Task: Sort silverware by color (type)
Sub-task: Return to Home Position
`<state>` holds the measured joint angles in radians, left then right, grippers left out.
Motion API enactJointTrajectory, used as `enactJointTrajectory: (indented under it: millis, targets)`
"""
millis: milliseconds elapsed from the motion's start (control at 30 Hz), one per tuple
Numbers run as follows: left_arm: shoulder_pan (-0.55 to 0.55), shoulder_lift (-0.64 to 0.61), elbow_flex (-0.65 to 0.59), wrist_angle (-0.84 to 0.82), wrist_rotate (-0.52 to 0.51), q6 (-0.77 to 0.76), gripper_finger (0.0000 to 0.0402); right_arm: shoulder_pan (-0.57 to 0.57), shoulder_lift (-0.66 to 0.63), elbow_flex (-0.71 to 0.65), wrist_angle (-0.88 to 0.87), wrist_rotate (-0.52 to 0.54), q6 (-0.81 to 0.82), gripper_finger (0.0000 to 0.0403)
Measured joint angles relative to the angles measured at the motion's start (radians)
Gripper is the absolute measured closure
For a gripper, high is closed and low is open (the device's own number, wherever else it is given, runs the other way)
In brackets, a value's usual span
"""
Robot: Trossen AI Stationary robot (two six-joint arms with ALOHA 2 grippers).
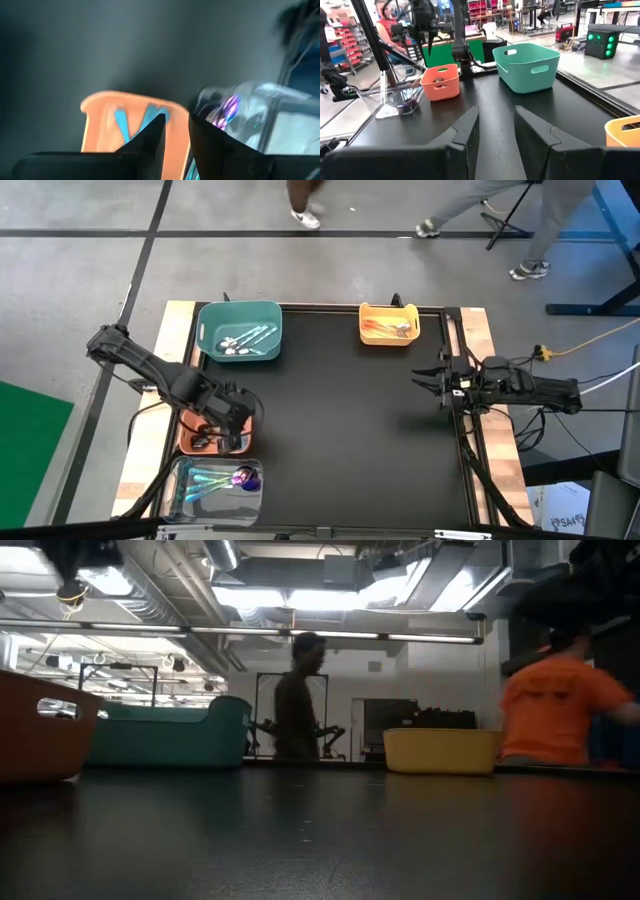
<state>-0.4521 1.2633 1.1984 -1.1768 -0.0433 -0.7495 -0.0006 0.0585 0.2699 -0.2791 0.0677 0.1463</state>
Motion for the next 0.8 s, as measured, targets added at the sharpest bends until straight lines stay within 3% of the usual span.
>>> enactJointTrajectory:
  millis: [300, 800]
  targets:
    - [0.0, -0.044, 0.196, -0.009, -0.173, 0.001, 0.0322, 0.0, -0.035, -0.113, 0.185, -0.06, -0.077, 0.0291]
    - [0.0, -0.148, 0.328, 0.025, -0.383, 0.192, 0.0322, 0.0, -0.055, -0.117, 0.164, -0.061, -0.146, 0.0291]
